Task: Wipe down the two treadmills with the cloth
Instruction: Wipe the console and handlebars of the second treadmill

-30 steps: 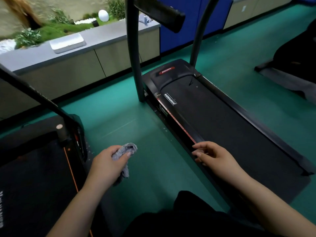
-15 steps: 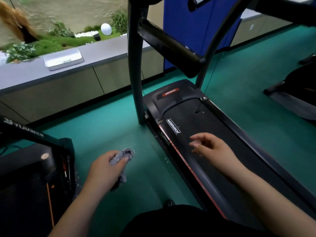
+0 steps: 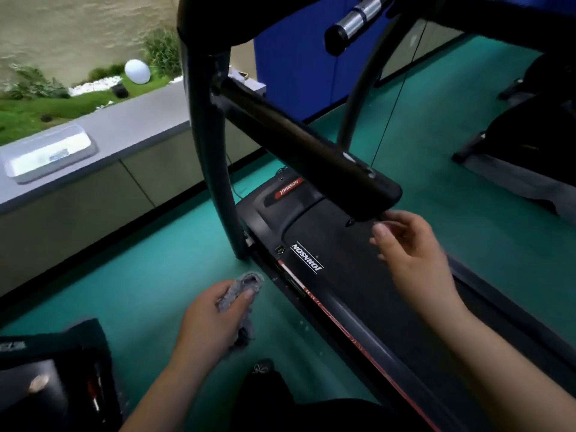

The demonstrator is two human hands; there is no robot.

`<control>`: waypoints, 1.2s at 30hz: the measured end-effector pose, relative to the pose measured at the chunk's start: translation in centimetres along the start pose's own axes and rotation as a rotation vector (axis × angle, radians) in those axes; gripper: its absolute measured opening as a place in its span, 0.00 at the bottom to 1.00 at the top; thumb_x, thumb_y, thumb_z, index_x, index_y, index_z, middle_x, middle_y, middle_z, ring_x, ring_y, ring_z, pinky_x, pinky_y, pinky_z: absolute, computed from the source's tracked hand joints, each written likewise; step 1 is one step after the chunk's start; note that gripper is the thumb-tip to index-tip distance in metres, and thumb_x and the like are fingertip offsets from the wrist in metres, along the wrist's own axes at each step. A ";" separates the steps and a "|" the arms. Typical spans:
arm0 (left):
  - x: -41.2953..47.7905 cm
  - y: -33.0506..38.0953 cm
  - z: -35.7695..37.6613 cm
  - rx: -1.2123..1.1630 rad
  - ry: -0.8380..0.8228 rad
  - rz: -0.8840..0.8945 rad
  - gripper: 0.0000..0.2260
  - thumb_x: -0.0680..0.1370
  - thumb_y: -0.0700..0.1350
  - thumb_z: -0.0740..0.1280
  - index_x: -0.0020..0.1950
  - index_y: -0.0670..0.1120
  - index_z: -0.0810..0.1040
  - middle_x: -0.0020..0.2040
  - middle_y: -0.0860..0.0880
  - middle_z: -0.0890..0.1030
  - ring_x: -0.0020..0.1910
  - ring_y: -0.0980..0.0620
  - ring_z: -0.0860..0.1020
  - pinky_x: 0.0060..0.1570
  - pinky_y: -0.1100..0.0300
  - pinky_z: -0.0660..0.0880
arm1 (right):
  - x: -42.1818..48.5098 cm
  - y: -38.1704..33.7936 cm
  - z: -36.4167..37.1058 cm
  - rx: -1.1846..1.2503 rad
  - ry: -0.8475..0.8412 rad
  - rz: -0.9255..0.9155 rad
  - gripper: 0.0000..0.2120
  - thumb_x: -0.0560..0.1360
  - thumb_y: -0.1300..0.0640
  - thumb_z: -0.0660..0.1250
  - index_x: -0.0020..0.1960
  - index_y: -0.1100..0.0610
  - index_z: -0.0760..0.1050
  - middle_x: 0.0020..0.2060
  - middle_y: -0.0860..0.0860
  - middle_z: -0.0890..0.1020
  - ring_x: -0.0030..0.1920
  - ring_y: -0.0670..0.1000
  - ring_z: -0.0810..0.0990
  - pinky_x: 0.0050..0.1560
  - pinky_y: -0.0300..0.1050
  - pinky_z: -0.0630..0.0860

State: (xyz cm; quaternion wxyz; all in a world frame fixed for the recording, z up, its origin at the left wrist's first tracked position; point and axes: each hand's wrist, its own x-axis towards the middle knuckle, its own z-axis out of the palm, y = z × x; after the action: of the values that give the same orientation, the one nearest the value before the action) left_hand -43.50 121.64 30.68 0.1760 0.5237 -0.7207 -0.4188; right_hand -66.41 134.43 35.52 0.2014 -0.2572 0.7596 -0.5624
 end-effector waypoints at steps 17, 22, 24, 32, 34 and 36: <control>21.5 12.9 -0.9 0.169 -0.079 1.200 0.21 0.80 0.56 0.58 0.65 0.44 0.76 0.67 0.43 0.70 0.70 0.43 0.66 0.71 0.46 0.61 | 0.8 -2.4 3.1 0.095 0.373 0.058 0.17 0.65 0.42 0.66 0.53 0.42 0.75 0.48 0.41 0.82 0.50 0.43 0.81 0.53 0.42 0.78; 19.9 13.8 1.0 0.028 0.008 1.248 0.16 0.81 0.52 0.57 0.59 0.46 0.79 0.59 0.47 0.74 0.61 0.44 0.72 0.61 0.37 0.65 | 1.0 -2.7 2.6 0.104 0.344 0.044 0.14 0.66 0.47 0.67 0.51 0.45 0.76 0.45 0.42 0.83 0.44 0.39 0.80 0.47 0.29 0.75; 18.3 14.6 1.9 0.025 -0.042 1.290 0.15 0.80 0.50 0.58 0.57 0.46 0.81 0.57 0.47 0.76 0.58 0.45 0.73 0.60 0.39 0.66 | 1.2 -2.4 2.3 0.111 0.334 0.034 0.13 0.65 0.48 0.68 0.50 0.44 0.76 0.42 0.40 0.82 0.42 0.38 0.79 0.44 0.26 0.73; 11.3 18.2 5.4 0.154 -0.194 1.282 0.15 0.79 0.54 0.58 0.56 0.54 0.83 0.52 0.52 0.78 0.53 0.51 0.75 0.58 0.50 0.65 | 2.0 -0.8 1.7 0.139 0.266 -0.057 0.21 0.63 0.32 0.71 0.51 0.42 0.77 0.47 0.47 0.82 0.48 0.49 0.81 0.52 0.42 0.78; 11.0 18.4 5.7 0.231 -0.205 1.348 0.14 0.79 0.55 0.60 0.58 0.55 0.82 0.53 0.50 0.79 0.53 0.49 0.75 0.56 0.51 0.65 | 2.1 -0.6 1.6 0.155 0.250 -0.073 0.19 0.64 0.35 0.72 0.51 0.43 0.77 0.47 0.47 0.82 0.49 0.49 0.81 0.53 0.44 0.78; 12.4 18.4 5.2 0.248 -0.257 1.426 0.14 0.79 0.54 0.61 0.59 0.54 0.82 0.53 0.48 0.79 0.52 0.47 0.76 0.54 0.51 0.67 | 2.2 -0.4 1.5 0.142 0.238 -0.087 0.19 0.64 0.33 0.71 0.51 0.40 0.76 0.47 0.46 0.82 0.48 0.48 0.81 0.52 0.42 0.77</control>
State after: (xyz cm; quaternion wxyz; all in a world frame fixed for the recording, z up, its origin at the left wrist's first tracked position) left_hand -63.10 114.47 39.85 0.2593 -0.1097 -0.9433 -0.1758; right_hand -67.15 131.85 35.42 0.1032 -0.2067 0.7245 -0.6495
